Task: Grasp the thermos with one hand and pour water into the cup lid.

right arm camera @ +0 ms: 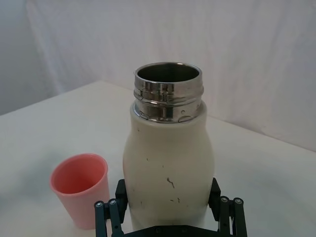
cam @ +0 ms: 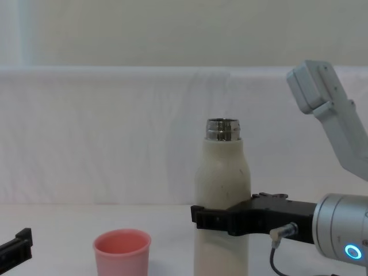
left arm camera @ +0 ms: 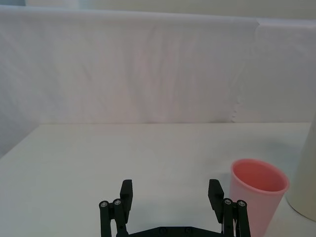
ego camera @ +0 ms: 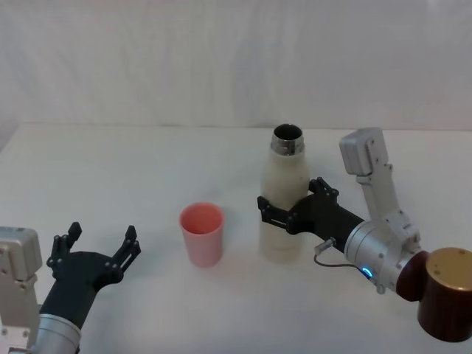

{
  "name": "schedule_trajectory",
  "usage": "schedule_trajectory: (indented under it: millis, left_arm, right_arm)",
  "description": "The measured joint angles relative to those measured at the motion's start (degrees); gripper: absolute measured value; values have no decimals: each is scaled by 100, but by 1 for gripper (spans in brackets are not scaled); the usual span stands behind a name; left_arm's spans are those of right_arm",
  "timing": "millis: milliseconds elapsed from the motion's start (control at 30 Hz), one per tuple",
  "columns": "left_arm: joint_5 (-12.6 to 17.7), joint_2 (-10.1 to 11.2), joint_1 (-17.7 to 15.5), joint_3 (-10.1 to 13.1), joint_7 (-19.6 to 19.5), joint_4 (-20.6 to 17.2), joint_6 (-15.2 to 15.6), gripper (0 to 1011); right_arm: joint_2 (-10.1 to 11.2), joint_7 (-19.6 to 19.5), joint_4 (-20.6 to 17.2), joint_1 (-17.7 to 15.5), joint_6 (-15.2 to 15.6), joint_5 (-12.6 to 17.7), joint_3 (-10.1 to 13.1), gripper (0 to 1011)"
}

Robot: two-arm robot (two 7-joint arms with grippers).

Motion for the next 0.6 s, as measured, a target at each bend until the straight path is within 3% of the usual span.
schedule_trajectory:
  millis: [600]
  left_arm:
    - [0,0,0,0,0,0,0,1001]
  right_arm:
    - [253,-131,-395,-308,-38,428,13,1000]
